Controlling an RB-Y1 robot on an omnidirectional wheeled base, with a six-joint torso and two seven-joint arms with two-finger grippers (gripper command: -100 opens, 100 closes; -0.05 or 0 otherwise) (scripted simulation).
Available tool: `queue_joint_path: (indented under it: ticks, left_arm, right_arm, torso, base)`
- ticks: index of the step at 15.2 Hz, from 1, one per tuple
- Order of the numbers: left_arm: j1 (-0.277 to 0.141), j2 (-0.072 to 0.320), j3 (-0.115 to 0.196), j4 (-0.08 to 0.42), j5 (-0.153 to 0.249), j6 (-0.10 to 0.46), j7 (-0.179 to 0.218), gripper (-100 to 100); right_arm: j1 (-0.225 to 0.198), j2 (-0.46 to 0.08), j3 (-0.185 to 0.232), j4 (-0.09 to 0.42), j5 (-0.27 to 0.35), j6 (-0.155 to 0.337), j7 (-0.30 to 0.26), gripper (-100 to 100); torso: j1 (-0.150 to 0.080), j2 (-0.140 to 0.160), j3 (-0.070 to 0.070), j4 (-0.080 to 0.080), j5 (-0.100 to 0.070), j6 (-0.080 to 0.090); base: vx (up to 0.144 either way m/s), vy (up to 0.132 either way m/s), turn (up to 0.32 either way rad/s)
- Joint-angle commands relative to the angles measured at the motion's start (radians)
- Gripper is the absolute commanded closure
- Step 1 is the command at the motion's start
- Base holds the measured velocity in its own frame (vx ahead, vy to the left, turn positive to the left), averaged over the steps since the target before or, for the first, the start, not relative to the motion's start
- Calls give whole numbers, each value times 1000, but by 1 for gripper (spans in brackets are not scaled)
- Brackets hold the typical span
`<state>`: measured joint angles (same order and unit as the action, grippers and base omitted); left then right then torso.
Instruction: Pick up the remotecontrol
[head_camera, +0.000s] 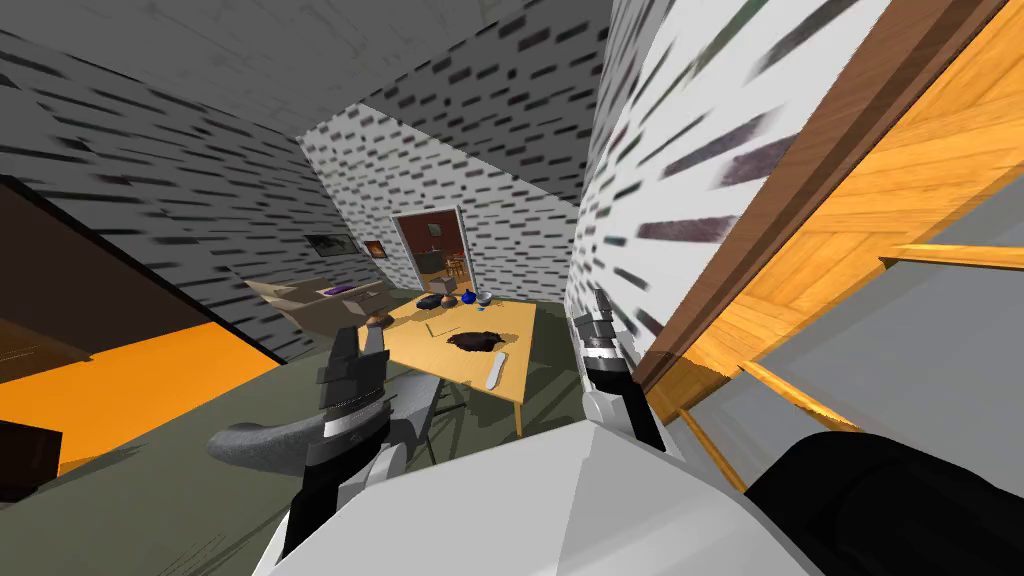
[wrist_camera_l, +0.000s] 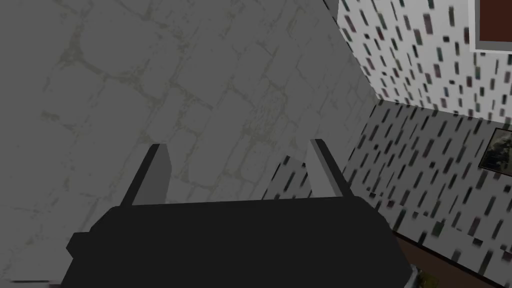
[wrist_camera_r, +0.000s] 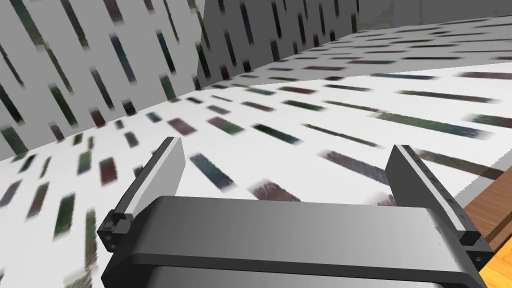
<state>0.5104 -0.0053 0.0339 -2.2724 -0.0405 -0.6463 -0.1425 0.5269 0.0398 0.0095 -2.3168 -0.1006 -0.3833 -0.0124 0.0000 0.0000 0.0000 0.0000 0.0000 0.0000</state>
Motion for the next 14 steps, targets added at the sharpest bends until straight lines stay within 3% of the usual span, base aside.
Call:
queue_joint_path:
  ticks: [1, 6, 7, 9, 14]
  left_arm:
    - [-4, 34, 0, 7, 3, 13, -5, -100]
    - [-27, 138, 2, 47, 23, 88, -32, -100]
    - [-27, 138, 2, 47, 23, 88, -32, -100]
    - [-45, 188, 3, 79, 38, 140, -54, -100]
    - [-67, 237, 4, 118, 56, 220, -80, -100]
  right_arm:
    - [0, 0, 0, 0, 0, 0, 0, 0]
    - [0, 0, 0, 0, 0, 0, 0, 0]
    - [0, 0, 0, 0, 0, 0, 0, 0]
    - [0, 0, 0, 0, 0, 0, 0, 0]
    - [0, 0, 0, 0, 0, 0, 0, 0]
  torso:
    - [0, 0, 0, 0, 0, 0]
    - [3, 4, 2, 1, 1, 0]
    - [3, 3, 2, 1, 1, 1]
    - [4, 2, 1, 0, 1, 1]
    - [5, 0, 0, 0, 1, 1]
  base:
    - [-21, 4, -78]
    - [-53, 30, -166]
    - [-25, 45, -174]
    - [-25, 46, -262]
    - [-10, 50, -228]
